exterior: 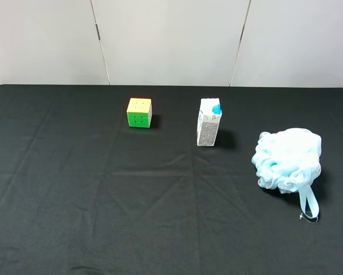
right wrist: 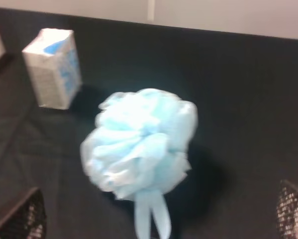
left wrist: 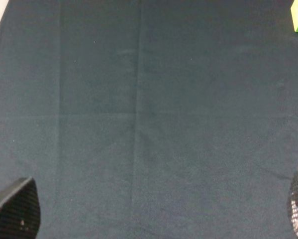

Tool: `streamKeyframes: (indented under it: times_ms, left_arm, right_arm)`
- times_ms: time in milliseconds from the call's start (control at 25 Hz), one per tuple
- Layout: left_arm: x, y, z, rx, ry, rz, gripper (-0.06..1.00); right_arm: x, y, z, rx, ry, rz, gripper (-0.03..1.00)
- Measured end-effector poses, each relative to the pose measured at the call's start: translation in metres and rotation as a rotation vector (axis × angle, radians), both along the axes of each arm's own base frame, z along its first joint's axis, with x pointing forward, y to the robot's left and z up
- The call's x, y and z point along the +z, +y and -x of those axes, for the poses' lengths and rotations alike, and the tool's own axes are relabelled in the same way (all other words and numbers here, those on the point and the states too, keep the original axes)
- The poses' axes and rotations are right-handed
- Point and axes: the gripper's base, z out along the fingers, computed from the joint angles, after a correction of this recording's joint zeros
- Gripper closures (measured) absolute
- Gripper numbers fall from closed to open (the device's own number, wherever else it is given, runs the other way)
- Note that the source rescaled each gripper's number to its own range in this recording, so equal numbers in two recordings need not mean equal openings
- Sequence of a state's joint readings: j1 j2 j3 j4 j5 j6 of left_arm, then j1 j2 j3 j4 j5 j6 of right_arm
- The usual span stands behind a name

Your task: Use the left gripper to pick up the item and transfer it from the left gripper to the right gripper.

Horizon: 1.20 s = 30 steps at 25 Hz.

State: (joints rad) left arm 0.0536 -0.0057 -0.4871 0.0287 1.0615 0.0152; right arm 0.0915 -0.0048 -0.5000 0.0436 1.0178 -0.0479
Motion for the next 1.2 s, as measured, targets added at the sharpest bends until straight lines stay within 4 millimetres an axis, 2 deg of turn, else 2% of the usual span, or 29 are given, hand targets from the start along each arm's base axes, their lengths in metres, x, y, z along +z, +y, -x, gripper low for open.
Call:
streamKeyframes:
  times_ms: [240,1200]
  left_arm:
    - [0.0000,0.0000,0.0000,0.000,0.000,0.000,-0.06]
    - [0.0000,0.0000,0.0000,0.000,0.000,0.000,-0.06]
  right_arm:
    - [0.0000,0.0006,-0.0005,-0.148,0.000,0.000,-0.03]
    - [0.0001,0.0006,-0.0005,-0.151,-0.001,0.000,-0.03]
